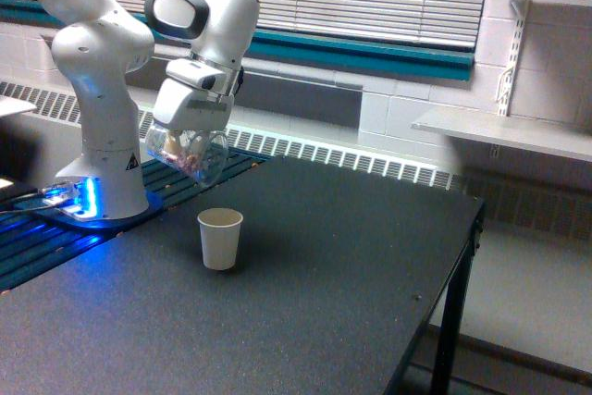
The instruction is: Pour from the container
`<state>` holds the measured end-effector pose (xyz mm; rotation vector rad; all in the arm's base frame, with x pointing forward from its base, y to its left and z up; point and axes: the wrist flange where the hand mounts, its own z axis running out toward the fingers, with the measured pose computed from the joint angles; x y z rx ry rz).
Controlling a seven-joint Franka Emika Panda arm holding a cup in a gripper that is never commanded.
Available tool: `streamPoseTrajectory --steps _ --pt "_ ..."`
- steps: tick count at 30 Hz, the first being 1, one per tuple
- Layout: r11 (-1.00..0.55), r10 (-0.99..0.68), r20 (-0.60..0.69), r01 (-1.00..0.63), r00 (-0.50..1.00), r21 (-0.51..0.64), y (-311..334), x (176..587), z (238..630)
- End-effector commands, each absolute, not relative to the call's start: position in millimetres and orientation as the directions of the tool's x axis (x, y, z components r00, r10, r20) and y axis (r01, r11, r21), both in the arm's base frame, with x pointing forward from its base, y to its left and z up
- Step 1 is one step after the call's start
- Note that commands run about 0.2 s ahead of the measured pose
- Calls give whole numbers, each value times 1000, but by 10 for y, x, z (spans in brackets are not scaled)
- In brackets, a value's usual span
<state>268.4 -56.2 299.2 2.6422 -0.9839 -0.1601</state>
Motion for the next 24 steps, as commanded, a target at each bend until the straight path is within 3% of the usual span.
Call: streamPoseTrajectory --steps 1,24 --pt "-706 -656 -11 -609 754 360 -493 2571 2879" --pt "-704 -656 -13 -605 755 371 -462 2545 2878"
